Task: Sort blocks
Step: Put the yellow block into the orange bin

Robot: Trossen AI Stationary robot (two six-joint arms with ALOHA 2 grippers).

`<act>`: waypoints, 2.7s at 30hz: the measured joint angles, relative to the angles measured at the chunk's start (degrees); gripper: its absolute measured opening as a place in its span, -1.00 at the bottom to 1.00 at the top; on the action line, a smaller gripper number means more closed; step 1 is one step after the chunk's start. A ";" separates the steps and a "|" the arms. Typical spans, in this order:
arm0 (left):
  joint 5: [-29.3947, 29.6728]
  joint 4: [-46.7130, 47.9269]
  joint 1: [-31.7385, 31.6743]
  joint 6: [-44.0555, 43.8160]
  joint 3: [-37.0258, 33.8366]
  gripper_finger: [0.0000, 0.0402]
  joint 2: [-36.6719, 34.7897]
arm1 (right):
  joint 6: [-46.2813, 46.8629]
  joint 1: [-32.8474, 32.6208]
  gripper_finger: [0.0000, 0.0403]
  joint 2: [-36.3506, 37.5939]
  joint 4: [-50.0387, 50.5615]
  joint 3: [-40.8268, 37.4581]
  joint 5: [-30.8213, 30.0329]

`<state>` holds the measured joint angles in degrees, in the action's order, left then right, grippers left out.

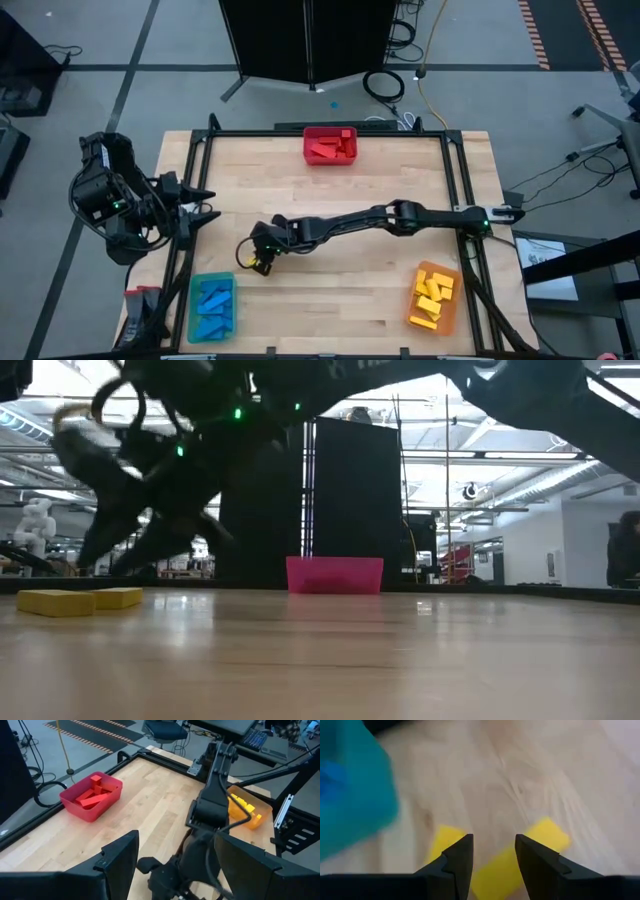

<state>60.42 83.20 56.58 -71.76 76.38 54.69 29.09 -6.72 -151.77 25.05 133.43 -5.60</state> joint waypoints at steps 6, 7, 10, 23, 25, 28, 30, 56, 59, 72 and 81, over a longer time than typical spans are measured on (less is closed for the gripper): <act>-0.02 -0.01 0.02 -0.01 0.00 0.32 0.08 | -0.11 0.19 -0.30 -0.06 5.67 0.04 -2.64; -0.02 -0.01 -0.01 -0.01 0.00 0.32 0.08 | 0.08 0.35 -0.30 -0.05 7.00 0.14 -2.91; -0.04 -0.28 0.00 -0.05 0.00 0.32 0.08 | 2.31 1.19 -0.30 0.36 13.34 0.32 -1.18; -0.50 0.08 0.00 0.06 0.00 0.32 0.18 | 0.29 -1.45 -0.30 3.11 40.91 0.48 2.37; -0.64 0.08 0.02 0.06 0.00 0.32 0.19 | -1.34 -2.21 -0.30 4.46 44.65 0.27 2.59; -0.97 0.11 -0.01 0.21 0.00 0.32 0.19 | -5.00 -3.44 -0.30 6.39 49.74 -0.12 1.21; -1.59 0.22 -0.01 0.54 0.00 0.32 0.21 | -7.44 -4.16 -0.30 7.87 51.42 -0.28 -0.36; -2.75 -0.16 0.02 -1.42 -2.97 0.32 0.49 | 14.26 -1.62 0.34 12.77 53.41 -0.81 5.71; -2.75 -0.23 0.02 -1.47 -2.97 0.32 0.49 | 17.45 -1.18 0.46 12.82 54.56 -0.79 5.57; -2.71 -0.23 0.01 -1.49 -2.97 0.32 0.49 | 27.09 -0.82 0.48 12.82 45.77 -12.11 8.31; -2.69 -0.20 0.01 -1.49 -2.97 0.32 0.49 | 28.60 -0.90 0.48 12.82 40.75 -13.00 9.08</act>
<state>57.74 83.00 56.60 -73.26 73.41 55.18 57.69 -7.62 -138.96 65.80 120.42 3.47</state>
